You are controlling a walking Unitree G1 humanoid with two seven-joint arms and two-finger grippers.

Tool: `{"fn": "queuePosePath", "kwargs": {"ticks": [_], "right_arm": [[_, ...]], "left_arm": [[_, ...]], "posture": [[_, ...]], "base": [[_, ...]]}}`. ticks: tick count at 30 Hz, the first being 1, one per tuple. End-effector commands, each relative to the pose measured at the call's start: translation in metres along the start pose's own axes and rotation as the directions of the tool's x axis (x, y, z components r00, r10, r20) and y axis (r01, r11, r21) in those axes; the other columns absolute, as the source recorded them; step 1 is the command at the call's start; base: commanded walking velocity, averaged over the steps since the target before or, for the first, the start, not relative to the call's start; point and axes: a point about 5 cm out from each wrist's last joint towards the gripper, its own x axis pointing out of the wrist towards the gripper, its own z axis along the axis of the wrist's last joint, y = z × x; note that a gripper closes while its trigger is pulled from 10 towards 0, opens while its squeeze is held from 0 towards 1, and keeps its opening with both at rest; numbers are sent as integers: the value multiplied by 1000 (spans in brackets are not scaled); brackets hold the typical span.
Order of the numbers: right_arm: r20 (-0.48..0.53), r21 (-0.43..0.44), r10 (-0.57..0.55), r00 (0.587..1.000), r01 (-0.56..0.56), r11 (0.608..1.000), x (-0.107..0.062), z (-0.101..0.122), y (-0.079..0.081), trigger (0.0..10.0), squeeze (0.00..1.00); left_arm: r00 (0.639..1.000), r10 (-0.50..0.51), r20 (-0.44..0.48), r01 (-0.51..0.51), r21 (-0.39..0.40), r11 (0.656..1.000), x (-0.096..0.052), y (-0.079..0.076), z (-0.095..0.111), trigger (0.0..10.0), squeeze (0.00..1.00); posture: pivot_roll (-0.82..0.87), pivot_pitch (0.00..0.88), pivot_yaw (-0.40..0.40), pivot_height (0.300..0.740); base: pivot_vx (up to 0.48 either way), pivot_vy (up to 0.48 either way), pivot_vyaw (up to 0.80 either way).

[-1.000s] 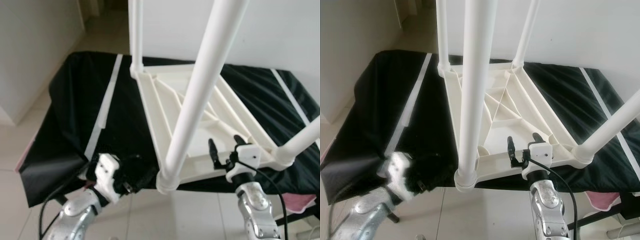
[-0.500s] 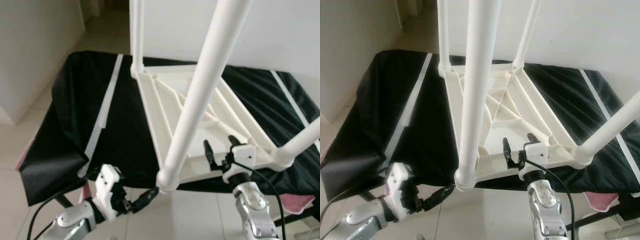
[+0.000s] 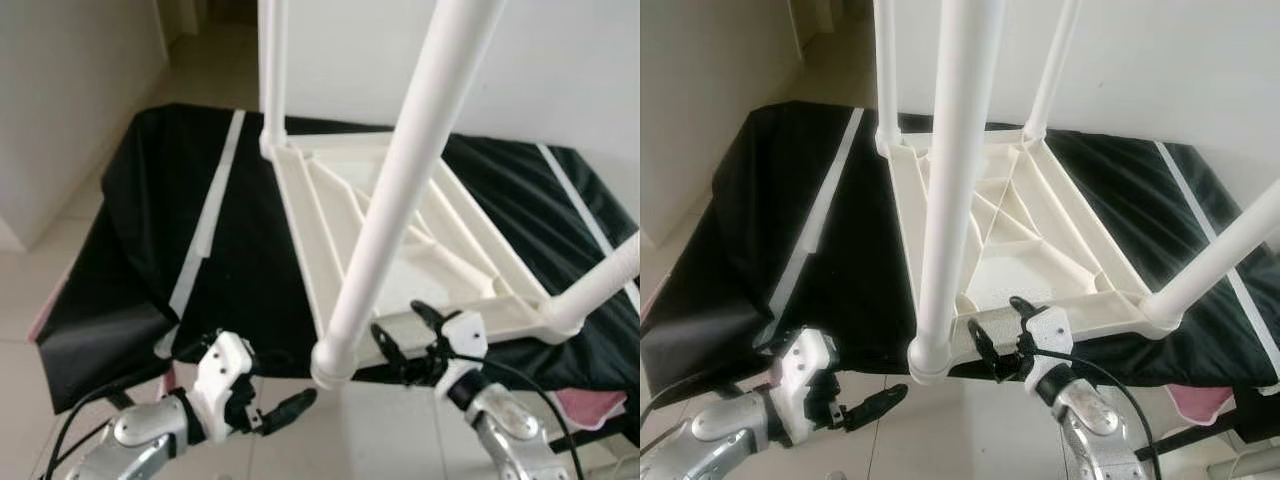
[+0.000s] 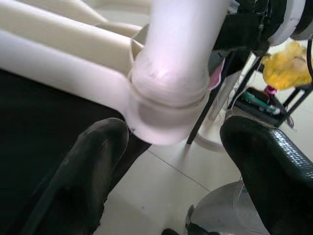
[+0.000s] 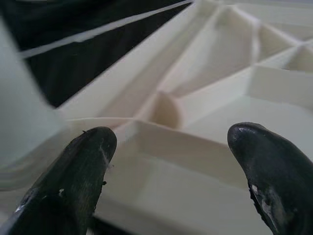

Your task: Building children table

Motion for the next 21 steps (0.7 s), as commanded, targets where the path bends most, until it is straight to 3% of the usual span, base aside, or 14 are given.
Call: {"fn": "queuePosePath", "kwargs": {"ticks": [1,4,7,13,15,16,17,18,20,21], "right_arm": [[-14,20,35,999,-35,999,0,0,2,10000,0],[-19,65,181,983,-179,982,5,10,14,10000,0],[-23,57,275,961,-273,960,7,19,19,10000,0],[-28,56,323,946,-321,945,9,25,20,10000,0],[-2,73,358,934,-357,931,21,30,23,10000,0],[-2,73,358,934,-357,931,21,30,23,10000,0],[15,83,377,926,-376,923,32,32,27,10000,0],[15,83,377,926,-376,923,32,32,27,10000,0],[48,94,428,903,-430,898,56,34,42,10000,0],[48,94,428,903,-430,898,56,34,42,10000,0]], "left_arm": [[984,-175,-18,176,21,984,1,-10,0,10000,0],[993,-112,-46,114,54,992,12,-4,1,10000,0],[997,-54,-62,59,72,996,21,0,6,10000,0],[996,4,-85,5,100,995,27,4,8,10000,0],[984,147,-99,-128,179,975,36,20,10,10000,0],[984,147,-99,-128,179,975,36,20,10,10000,0],[965,241,-102,-215,220,952,38,32,11,10000,0],[965,241,-102,-215,220,952,38,32,11,10000,0],[920,371,-124,-333,253,909,31,53,12,10000,0],[920,371,-124,-333,253,909,31,53,12,10000,0]], "posture": [[36,50,-89,740],[34,56,-86,740],[38,61,-82,740],[41,62,-82,740],[44,67,-79,740],[44,67,-79,740],[43,70,-78,740],[43,70,-78,740],[41,72,-76,740],[41,72,-76,740]], "base": [[0,0,0],[0,0,0],[0,0,0],[0,0,0],[0,0,0],[0,0,0],[0,0,0],[0,0,0],[0,0,0],[0,0,0]]}}
